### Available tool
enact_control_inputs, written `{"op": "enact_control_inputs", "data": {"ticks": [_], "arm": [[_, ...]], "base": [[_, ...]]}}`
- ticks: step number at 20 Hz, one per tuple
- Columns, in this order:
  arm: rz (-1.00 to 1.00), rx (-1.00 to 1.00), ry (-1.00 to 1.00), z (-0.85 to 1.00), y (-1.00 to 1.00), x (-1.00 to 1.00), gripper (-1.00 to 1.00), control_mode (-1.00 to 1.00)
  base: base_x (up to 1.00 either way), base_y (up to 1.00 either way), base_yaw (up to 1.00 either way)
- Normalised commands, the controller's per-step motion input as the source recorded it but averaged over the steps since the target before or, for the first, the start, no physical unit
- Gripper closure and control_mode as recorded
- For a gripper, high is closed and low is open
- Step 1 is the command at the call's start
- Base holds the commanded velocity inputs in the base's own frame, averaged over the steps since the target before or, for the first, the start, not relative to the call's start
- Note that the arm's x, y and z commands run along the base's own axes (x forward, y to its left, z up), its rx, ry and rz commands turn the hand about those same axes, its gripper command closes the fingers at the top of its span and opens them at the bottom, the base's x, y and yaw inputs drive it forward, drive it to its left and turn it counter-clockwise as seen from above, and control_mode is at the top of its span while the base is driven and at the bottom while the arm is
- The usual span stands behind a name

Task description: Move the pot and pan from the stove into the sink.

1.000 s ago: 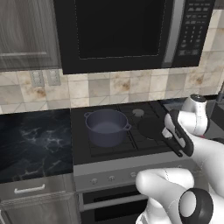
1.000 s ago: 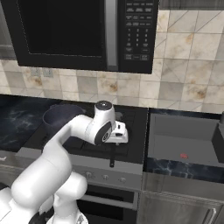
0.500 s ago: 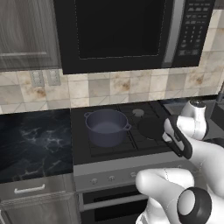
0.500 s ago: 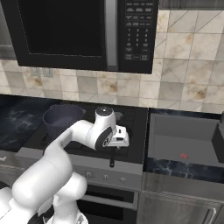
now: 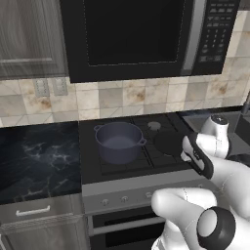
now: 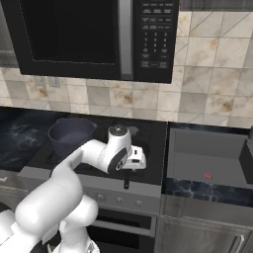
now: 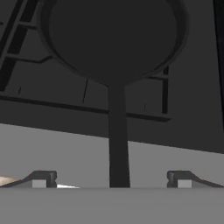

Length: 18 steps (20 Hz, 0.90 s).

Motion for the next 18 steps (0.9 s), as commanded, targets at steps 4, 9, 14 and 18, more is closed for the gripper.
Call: {"op": "enact_control_inputs", "data": {"ticks": [4,9,14,18], "arm": [[0.00,0.00,-0.04,-0.24,-0.01,0.00,-1.00,-1.00],[0.00,0.00,-0.04,-0.21,-0.01,0.00,-1.00,-1.00],[0.00,0.00,-0.02,-0.21,0.00,0.00,-1.00,-1.00],[0.00,0.00,0.00,-0.25,0.00,0.00,-1.00,-1.00]], "base": [[0.00,0.00,0.00],[0.00,0.00,0.00],[0.00,0.00,0.00],[0.00,0.00,0.00]]}}
